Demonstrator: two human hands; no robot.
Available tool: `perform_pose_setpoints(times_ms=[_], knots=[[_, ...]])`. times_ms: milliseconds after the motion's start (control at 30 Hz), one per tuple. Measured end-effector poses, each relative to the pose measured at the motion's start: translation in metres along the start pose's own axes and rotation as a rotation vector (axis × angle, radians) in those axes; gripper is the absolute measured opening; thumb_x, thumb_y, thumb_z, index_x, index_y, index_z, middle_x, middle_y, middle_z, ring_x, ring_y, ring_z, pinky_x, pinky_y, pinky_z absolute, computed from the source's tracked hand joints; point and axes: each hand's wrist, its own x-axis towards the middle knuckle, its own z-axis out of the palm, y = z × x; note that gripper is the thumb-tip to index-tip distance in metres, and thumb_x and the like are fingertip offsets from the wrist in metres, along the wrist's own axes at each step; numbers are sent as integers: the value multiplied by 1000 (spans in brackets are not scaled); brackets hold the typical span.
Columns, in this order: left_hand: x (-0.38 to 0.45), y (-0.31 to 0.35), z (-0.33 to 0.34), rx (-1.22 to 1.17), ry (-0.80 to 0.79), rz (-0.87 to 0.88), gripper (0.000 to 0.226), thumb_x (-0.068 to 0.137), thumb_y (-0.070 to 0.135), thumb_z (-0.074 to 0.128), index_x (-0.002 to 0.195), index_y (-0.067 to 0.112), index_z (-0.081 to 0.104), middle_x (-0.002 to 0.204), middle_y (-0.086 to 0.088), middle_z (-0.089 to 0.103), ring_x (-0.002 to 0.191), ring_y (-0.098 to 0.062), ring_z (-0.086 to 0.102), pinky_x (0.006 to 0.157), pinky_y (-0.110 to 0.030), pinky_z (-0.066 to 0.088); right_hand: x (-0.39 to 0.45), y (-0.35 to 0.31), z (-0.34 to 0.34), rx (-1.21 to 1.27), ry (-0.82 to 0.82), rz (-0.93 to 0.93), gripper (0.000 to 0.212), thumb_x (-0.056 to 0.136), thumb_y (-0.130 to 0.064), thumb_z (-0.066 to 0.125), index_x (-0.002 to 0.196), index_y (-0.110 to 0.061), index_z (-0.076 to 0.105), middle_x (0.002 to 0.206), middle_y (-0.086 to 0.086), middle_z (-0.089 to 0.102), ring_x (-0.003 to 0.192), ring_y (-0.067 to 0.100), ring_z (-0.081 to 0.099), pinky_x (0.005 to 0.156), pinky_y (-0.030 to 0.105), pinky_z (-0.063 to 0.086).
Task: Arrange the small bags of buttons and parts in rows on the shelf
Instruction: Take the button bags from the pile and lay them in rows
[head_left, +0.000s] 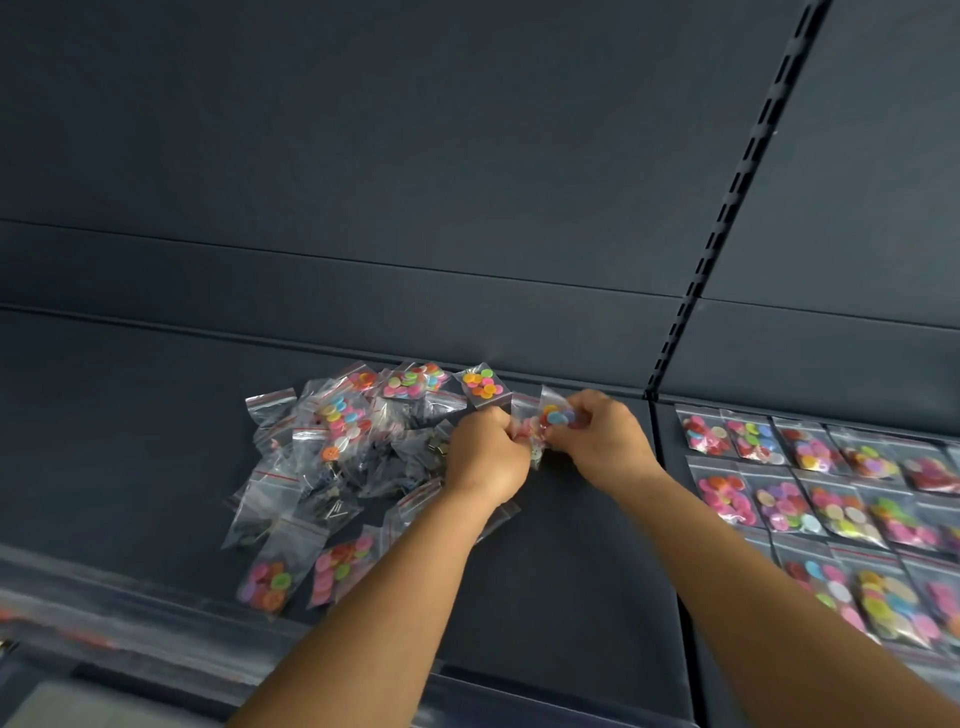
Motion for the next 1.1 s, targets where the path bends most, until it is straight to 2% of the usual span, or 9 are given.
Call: perform_pose_setpoints(times_ms=[133, 233, 367, 467, 533, 667, 767, 933, 1100], knots=[[-5, 7, -4, -267, -57, 16, 8, 85, 18, 63, 84, 25, 61, 78, 8, 64, 77, -14, 61, 70, -28, 49, -11, -5, -10, 257, 81, 7, 37, 78, -16, 71, 106, -23, 48, 97, -3, 65, 84, 15, 63, 73, 33, 54], [-12, 19, -3, -411, -119, 41, 18, 85, 13, 62, 102, 19, 65, 81, 6, 66, 71, -10, 60, 71, -27, 50, -22, -5, -23, 297, 121, -10, 49, 78, -17, 72, 117, -27, 44, 101, -4, 65, 83, 13, 63, 70, 30, 53], [-26, 36, 8, -446, -184, 77, 15, 85, 13, 59, 93, 22, 69, 82, 3, 70, 70, -10, 59, 70, -29, 50, -39, 6, -45, 290, 164, -3, 66, 77, -17, 75, 130, -26, 37, 105, -3, 65, 79, 8, 65, 59, 20, 50], [-38, 51, 23, -463, -227, 97, 10, 85, 25, 62, 82, 19, 69, 75, 3, 68, 65, -9, 57, 66, -29, 51, -51, 15, -66, 240, 219, 9, 69, 74, -21, 78, 130, -23, 38, 89, -17, 63, 66, -9, 61, 48, 6, 43], [-45, 62, 34, -453, -226, 118, 15, 84, 29, 66, 80, 15, 69, 67, 5, 65, 57, -4, 56, 60, -22, 50, -61, 22, -81, 201, 232, 19, 70, 74, -23, 79, 131, -22, 38, 84, -21, 59, 65, -8, 60, 48, 4, 43], [-59, 85, 61, -455, -253, 116, 27, 83, 28, 68, 83, 1, 65, 73, -8, 65, 64, -15, 55, 63, -32, 45, -77, 38, -114, 216, 201, 66, 55, 77, -23, 75, 125, -17, 48, 91, -1, 70, 73, 10, 65, 62, 20, 53], [-73, 107, 86, -439, -267, 125, 26, 85, 27, 66, 84, 1, 64, 74, -13, 65, 65, -18, 54, 62, -34, 44, -87, 57, -144, 303, 224, 99, 16, 85, -30, 65, 93, -15, 65, 74, -2, 72, 70, 17, 65, 66, 31, 55], [-100, 146, 139, -406, -255, 148, 25, 82, 27, 68, 76, 4, 63, 72, -10, 66, 63, -15, 59, 67, -40, 55, -94, 108, -196, 408, 285, 123, 17, 87, -21, 63, 76, -11, 70, 61, 1, 65, 58, 13, 55, 63, 34, 50], [-126, 178, 185, -354, -272, 143, 25, 88, 34, 59, 83, 11, 67, 75, -6, 68, 70, -19, 64, 75, -42, 55, -100, 156, -245, 406, 275, 141, 13, 85, -23, 67, 74, -16, 73, 68, 5, 70, 60, 14, 59, 72, 39, 55]])
